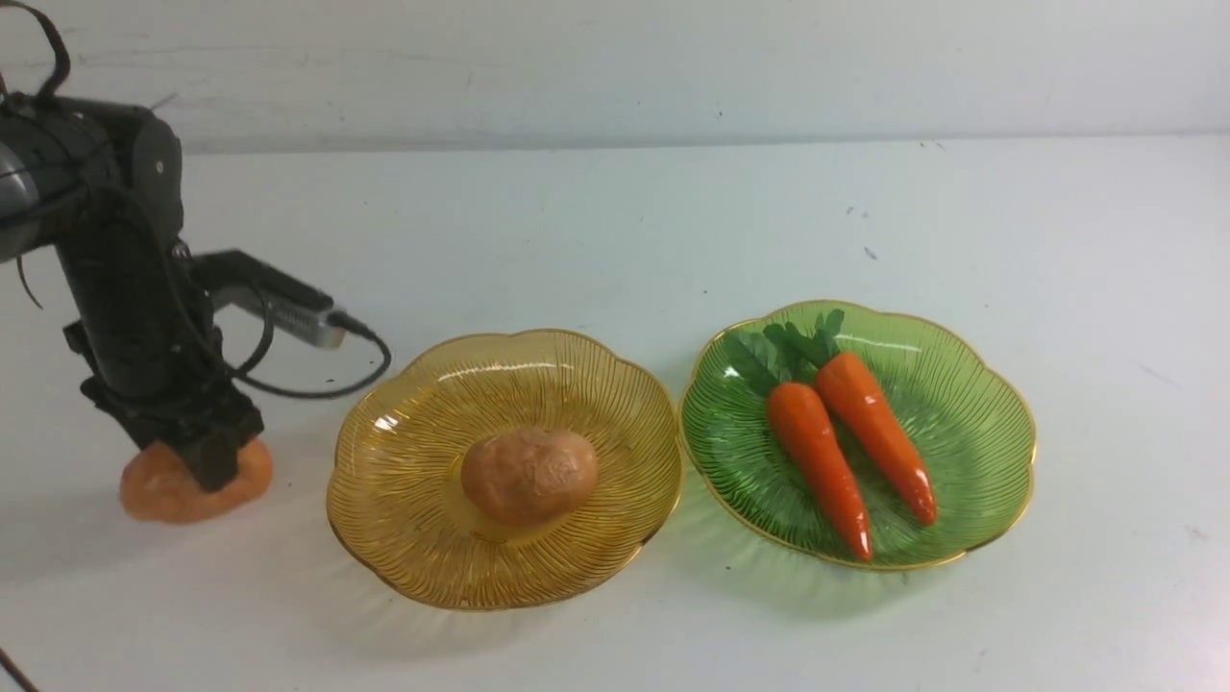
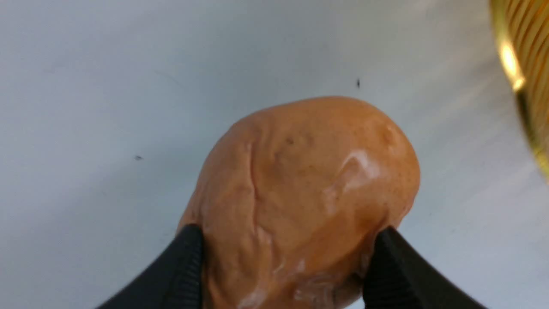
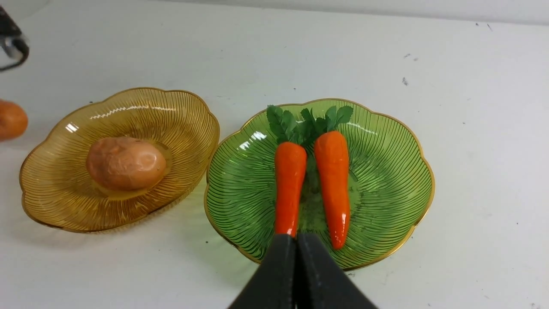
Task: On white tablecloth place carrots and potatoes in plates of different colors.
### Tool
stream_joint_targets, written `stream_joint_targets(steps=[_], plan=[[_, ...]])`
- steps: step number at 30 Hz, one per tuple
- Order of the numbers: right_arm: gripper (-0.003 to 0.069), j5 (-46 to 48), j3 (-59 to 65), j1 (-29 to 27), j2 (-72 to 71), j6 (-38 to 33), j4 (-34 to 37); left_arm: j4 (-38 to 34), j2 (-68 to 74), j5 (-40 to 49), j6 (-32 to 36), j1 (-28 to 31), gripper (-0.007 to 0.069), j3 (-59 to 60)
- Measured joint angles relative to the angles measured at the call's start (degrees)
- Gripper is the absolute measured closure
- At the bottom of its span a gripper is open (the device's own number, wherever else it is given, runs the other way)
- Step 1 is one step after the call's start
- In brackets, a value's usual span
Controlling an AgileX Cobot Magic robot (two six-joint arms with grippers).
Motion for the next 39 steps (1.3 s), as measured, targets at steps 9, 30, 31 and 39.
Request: stream_joint_targets(steps=[9,30,31,39], plan=[[0.0674,-0.86,0.0,0.0,0.0,0.0,0.06,-21.92,-3.42,0.96,-10.44,-3.42,0.0256,-10.94],[0.0674,13.89,-6.4,0.0,-9.31,0.98,-5.18,-21.84,4.27,1.08,-12.38,-10.1,0.016,-20.1],[0.0674,14.75,-6.14,0.0,-11.54,1.82,-6.56,-21.84,3.94,1.08,-12.38,-10.1,0.0216,-20.39],[0.0674,1.54,6.01,0.0,-23.86,4.24,-8.75,-21.84,1.51,1.36,-11.64,-10.1,0.061,-21.08]])
